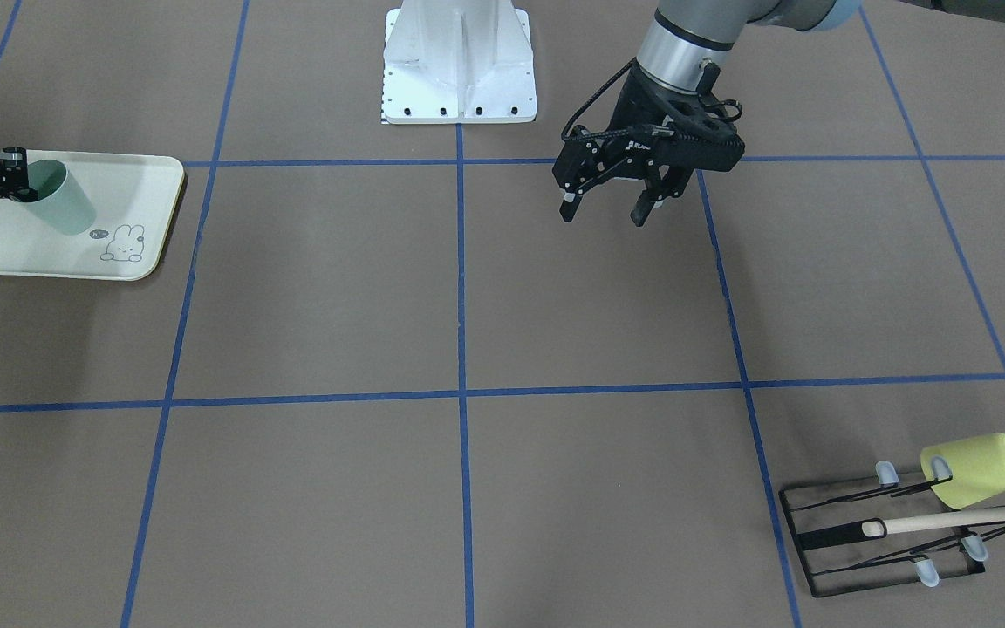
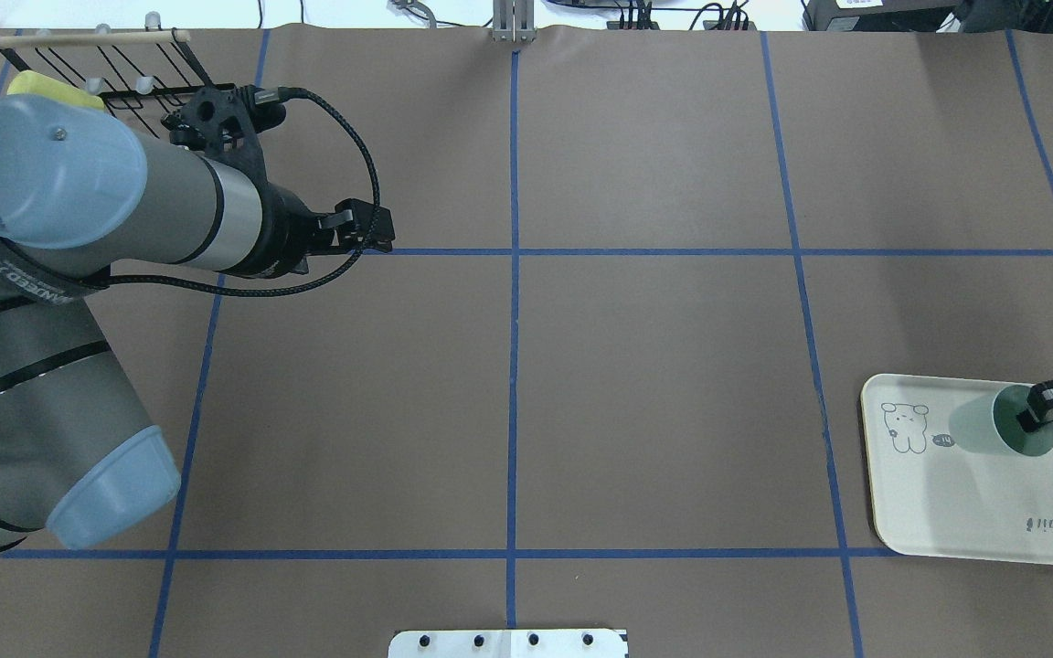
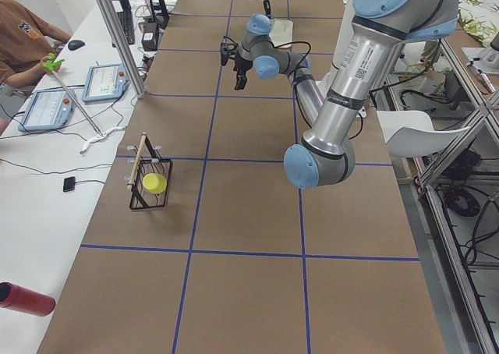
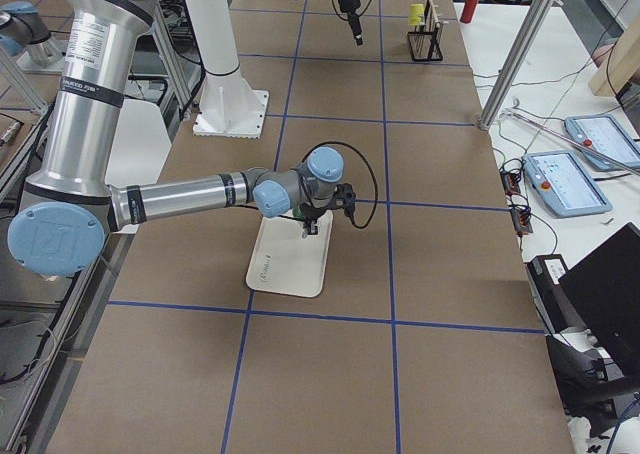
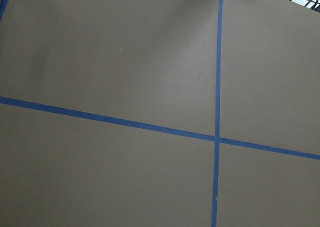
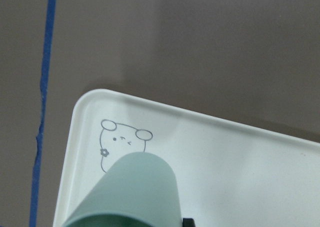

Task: Left arm grabs green cup and hands to right arm on tray

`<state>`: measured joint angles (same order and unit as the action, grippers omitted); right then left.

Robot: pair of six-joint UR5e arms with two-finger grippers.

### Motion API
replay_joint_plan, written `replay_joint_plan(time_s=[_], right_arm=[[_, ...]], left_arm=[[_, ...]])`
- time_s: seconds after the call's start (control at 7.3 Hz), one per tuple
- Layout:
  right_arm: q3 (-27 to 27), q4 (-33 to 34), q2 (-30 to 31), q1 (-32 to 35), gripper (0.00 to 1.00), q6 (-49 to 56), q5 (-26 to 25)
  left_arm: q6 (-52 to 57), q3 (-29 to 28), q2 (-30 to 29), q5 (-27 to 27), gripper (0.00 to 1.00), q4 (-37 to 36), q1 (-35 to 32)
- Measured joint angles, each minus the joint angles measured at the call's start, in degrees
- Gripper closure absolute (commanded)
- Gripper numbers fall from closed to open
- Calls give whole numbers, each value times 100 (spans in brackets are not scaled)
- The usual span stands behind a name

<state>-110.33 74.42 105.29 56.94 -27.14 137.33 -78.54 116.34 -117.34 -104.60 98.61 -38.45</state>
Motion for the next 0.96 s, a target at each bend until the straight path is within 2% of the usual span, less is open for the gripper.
replay_joint_plan(time_s=[0.55, 0.68, 0.82, 0.96], right_arm=[[214, 29, 95, -156, 100, 261, -180], [233, 29, 99, -157, 95, 278, -198], [243, 50, 96, -161, 59, 285, -206], [244, 92, 94, -148, 12, 287, -212]], left_arm=[[-48, 52, -23, 10, 0, -9, 7], [-53, 55, -35, 10, 0, -9, 10], [-55, 55, -43, 10, 0, -9, 11], [-56, 55, -51, 10, 0, -9, 12]])
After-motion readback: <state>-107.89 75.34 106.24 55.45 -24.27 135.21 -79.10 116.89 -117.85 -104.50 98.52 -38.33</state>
